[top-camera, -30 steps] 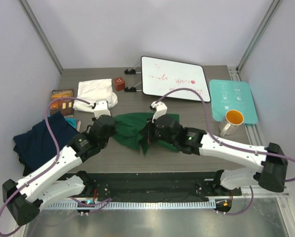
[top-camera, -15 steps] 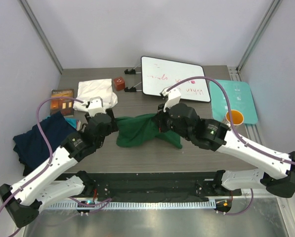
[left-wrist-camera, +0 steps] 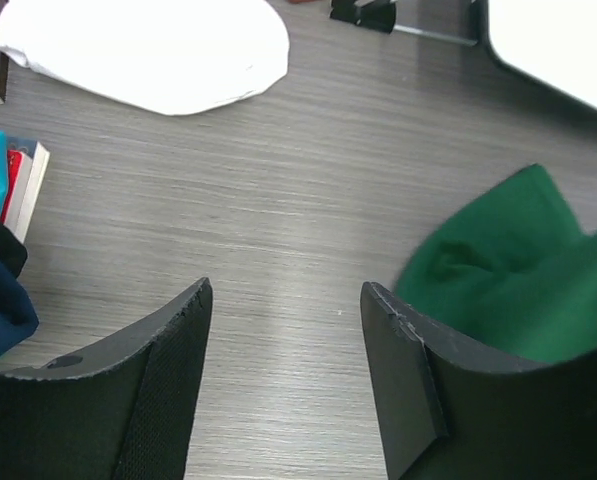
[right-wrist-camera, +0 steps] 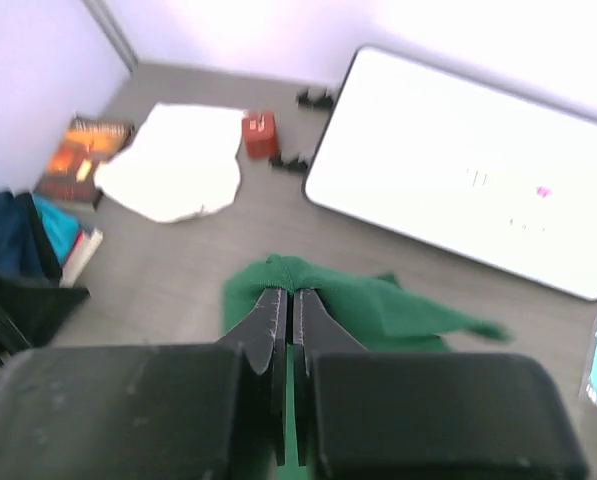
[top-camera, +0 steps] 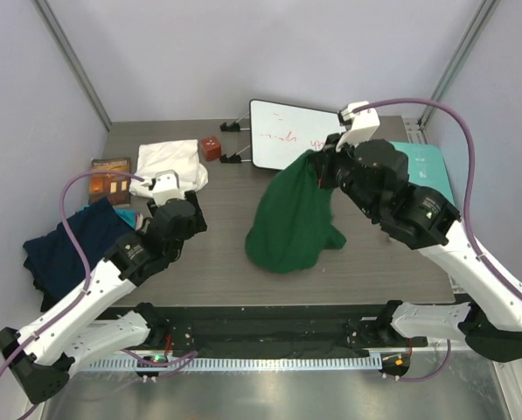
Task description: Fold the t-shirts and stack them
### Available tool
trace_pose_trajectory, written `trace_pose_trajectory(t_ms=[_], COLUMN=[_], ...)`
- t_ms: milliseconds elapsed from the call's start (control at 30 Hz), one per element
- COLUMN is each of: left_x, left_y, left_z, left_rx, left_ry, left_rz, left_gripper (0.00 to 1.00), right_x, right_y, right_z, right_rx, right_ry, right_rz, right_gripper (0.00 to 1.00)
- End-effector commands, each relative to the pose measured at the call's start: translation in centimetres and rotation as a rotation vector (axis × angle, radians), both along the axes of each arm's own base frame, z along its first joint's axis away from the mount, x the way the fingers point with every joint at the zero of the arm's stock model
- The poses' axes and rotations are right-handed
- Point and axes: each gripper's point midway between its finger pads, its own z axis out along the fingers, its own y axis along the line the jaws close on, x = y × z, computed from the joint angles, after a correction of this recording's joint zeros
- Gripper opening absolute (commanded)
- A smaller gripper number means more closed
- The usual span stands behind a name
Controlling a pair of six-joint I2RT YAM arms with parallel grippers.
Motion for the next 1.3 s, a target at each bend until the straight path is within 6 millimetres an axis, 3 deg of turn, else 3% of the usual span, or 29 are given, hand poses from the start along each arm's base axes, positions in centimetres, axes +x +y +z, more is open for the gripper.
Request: trace_pose_trajectory(t_ms=[0,167,300,500,533,733,767,833,867,933,1100,1267], left_x=[0.7,1.4,2.3,3.8,3.9,6.0,6.1,6.9,6.9,7.5,8.4,8.4], left_y=[0.1,-0.9,-4.1,-10.6,-11.8,-15.8,-16.5,-17.7,-18.3,-19.4,-21.5,-23.3], left_z=[0.9,0.5,-1.0,-6.3,-8.1,-11.5,-13.3,-13.7,-15.4,-15.7,-17.4,-18.6], left_rx=[0.035,0.041,-0.012,-0.112,-0.107,-0.135,-0.117,-0.118,-0.098,-0.088,-0.098,-0.116], left_ry=[-0.015,-0.003,0.035,0.155,0.205,0.229,0.268,0.276,0.31,0.308,0.321,0.354], left_rz=[0.014,-0.013,-0.099,-0.263,-0.297,-0.366,-0.385,-0.405,-0.416,-0.434,-0.461,-0.494], left_gripper=[0.59,0.63,0.68,0.67,0.66,0.64,0.64,0.64,0.63,0.63,0.63,0.61], right_x=[2.2,2.2,2.2,1.1,1.0,-0.8,-0.9,-1.2,-1.2,-1.4,-1.0,-0.9], right_y=[-0.1,-0.3,-2.9,-7.4,-8.0,-11.0,-11.2,-11.5,-11.4,-11.4,-10.3,-9.9], right_z=[4.3,4.4,4.0,4.0,3.9,4.2,4.2,4.3,4.1,3.8,0.7,-1.7], right_rx=[0.011,0.024,-0.005,-0.033,-0.036,-0.012,-0.012,-0.01,-0.014,-0.012,-0.033,-0.054], right_ry=[-0.096,-0.092,-0.099,-0.111,-0.112,-0.135,-0.135,-0.135,-0.131,-0.123,-0.066,-0.024], right_rz=[-0.007,0.004,-0.094,-0.223,-0.247,-0.311,-0.312,-0.314,-0.309,-0.306,-0.283,-0.279], right_gripper=[0.01,0.01,0.01,0.01,0.01,0.01,0.01,0.01,0.01,0.01,0.01,0.01])
